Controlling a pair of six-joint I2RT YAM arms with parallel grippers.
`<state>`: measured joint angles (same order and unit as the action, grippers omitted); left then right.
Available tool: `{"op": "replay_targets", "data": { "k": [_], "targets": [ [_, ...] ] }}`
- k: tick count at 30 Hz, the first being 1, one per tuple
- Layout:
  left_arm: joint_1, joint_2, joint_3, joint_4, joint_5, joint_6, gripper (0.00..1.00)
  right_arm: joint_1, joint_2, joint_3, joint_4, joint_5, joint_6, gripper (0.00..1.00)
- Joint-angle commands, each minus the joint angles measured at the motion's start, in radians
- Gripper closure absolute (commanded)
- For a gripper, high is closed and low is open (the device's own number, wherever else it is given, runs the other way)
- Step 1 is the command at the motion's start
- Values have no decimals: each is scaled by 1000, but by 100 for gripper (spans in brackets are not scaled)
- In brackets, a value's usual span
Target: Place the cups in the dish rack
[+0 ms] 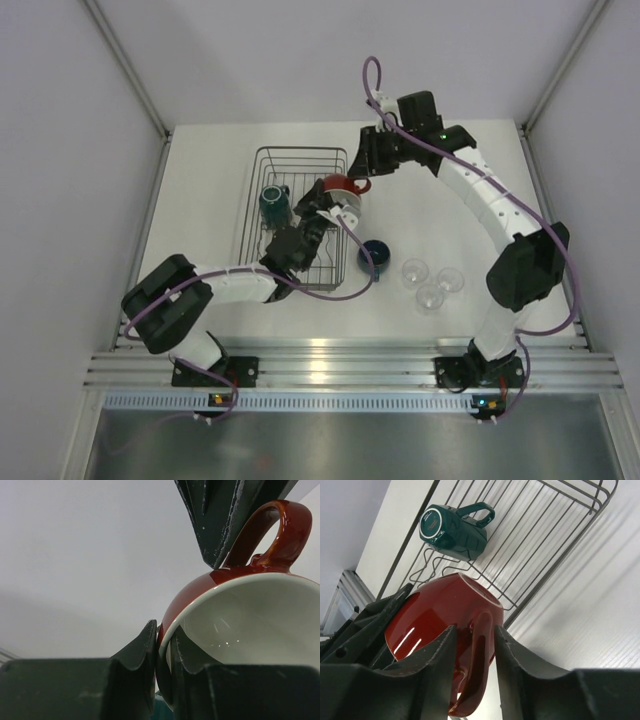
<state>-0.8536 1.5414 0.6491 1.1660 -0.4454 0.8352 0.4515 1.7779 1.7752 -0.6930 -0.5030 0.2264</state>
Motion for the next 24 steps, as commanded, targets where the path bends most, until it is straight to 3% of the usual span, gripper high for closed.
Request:
{"op": "replay_targets", "data": {
  "k": [1, 5, 11, 24],
  "targets": [
    [-10, -76, 38, 531, 22, 15, 100, 12, 6, 38, 20, -54, -7, 68],
    [-10, -78, 38, 537, 22, 24, 100, 12, 15, 32, 7, -97, -21, 85],
    [-10, -60, 49, 535, 17, 54, 100, 12, 21, 32, -32, -138, -56, 92],
    [-7, -66, 57, 537, 14, 88, 100, 10, -1, 7, -86, -128, -94, 69]
  ]
}}
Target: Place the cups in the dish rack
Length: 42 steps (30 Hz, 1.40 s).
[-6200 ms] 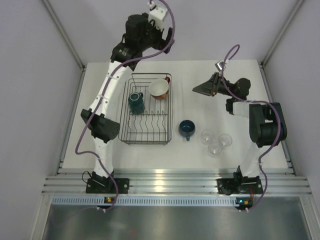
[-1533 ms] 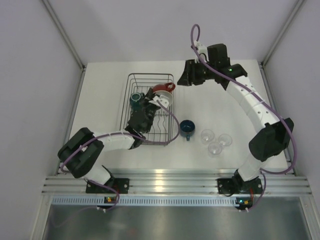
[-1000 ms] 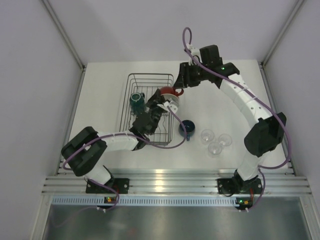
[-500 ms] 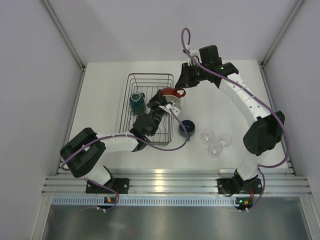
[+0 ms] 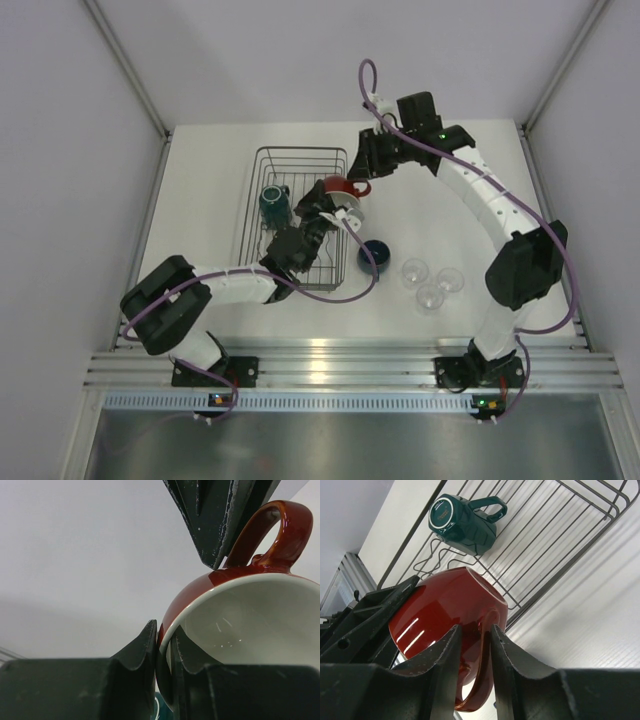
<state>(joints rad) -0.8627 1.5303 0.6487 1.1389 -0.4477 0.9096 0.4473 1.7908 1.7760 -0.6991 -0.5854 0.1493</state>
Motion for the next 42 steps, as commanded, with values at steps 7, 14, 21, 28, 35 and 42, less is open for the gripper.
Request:
{"op": "replay_targets", "data": {
  "k": [7, 14, 21, 28, 35, 42],
  "targets": [
    [17, -76, 46, 564, 9, 3, 100, 11, -54, -47, -85, -39, -24, 67],
    [24, -94, 40, 564, 7, 0, 100, 1, -73, -89, -73, -39, -19, 66],
    [28, -91, 39, 562, 17, -12, 100, 1, -84, -104, -43, -80, -7, 68],
    [28, -52, 55, 562, 7, 14, 100, -1, -68, -121, 1, -186, 7, 98],
    [57, 19, 92, 562, -16, 32, 100, -1, -114, -174, 79, -283, 9, 100],
    [90, 74, 111, 561, -60, 2, 100, 2, -133, -225, 200, -338, 107, 100]
  ]
}}
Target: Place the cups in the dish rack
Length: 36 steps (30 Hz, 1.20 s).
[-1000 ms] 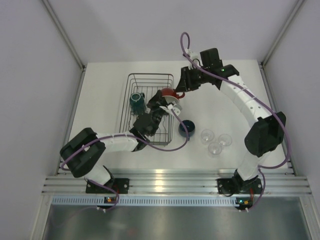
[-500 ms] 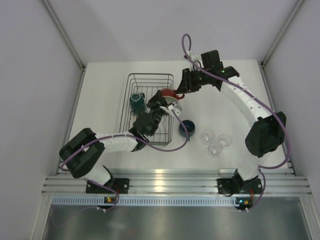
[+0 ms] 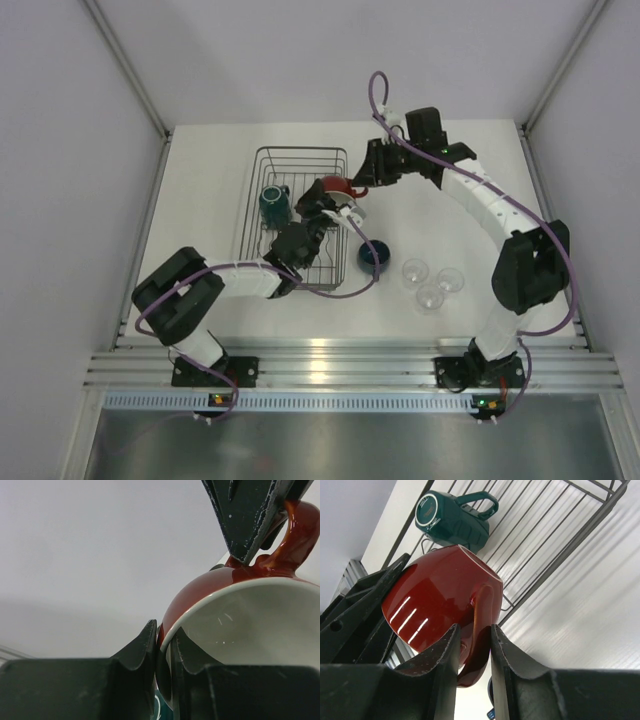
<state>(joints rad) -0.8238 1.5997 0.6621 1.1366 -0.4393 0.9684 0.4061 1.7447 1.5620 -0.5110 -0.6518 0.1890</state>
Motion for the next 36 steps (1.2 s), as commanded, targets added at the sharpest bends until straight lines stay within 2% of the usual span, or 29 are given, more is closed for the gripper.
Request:
{"op": "replay_targets", "data": {
  "k": [1, 6, 12, 18, 21, 24, 32, 36],
  "targets": [
    [55, 11, 100, 565, -75, -54, 100, 43, -86, -10, 26, -279, 79, 100],
    [94, 55, 122, 565, -95, -45, 100, 53, -68, 30, 58, -324, 122, 100],
    [118, 81, 126, 565, -113, -56, 99, 69, -31, 73, 88, -273, 151, 100],
    [133, 88, 117, 563, -153, -85, 70, 82, 16, 142, 129, -215, 190, 100],
    [140, 91, 114, 565, -168, -97, 61, 89, 45, 170, 164, -203, 214, 100],
    [141, 95, 108, 563, -177, -108, 55, 102, 82, 201, 183, -187, 224, 100],
    [141, 106, 88, 565, -196, -135, 54, 108, 118, 220, 235, -141, 251, 100],
    [141, 108, 65, 563, -213, -172, 43, 105, 140, 276, 221, -112, 248, 100]
  ]
}}
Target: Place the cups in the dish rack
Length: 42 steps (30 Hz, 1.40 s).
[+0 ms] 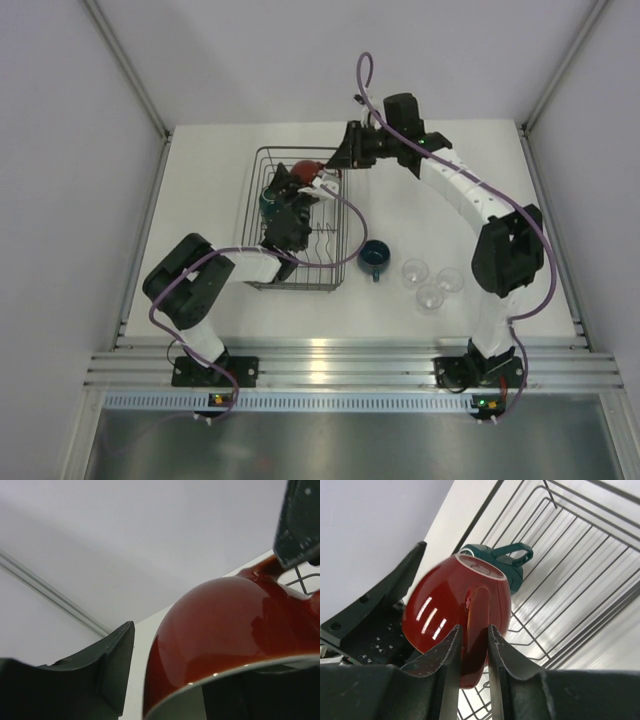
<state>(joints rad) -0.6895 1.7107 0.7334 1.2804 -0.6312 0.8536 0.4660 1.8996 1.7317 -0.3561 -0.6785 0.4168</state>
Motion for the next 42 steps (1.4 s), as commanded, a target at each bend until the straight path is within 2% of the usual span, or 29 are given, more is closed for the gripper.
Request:
{"op": "replay_targets", "data": {
  "k": [1, 9, 24, 30, 32, 35, 42],
  "targets": [
    [7, -5, -9, 419, -24, -73, 42, 43, -10, 117, 60, -76, 20, 100],
    [7, -36, -52, 418, -33, -128, 32, 22, 15, 123, 98, -40, 34, 100],
    [-22, -135, -127, 413, -1, -263, 27, 7, 58, 137, 160, -35, 43, 100],
    [-48, -200, -147, 401, 4, -272, 23, 3, 79, 172, 174, -32, 27, 100],
    [-57, -239, -146, 366, 5, -296, 22, 0, 84, 175, 178, -26, 22, 100],
    [-61, -301, -124, 179, 47, -367, 22, -1, 88, 178, 192, -24, 20, 100],
    [-61, -365, -112, 88, 70, -403, 21, -13, 99, 169, 232, -35, 40, 100]
  ]
}}
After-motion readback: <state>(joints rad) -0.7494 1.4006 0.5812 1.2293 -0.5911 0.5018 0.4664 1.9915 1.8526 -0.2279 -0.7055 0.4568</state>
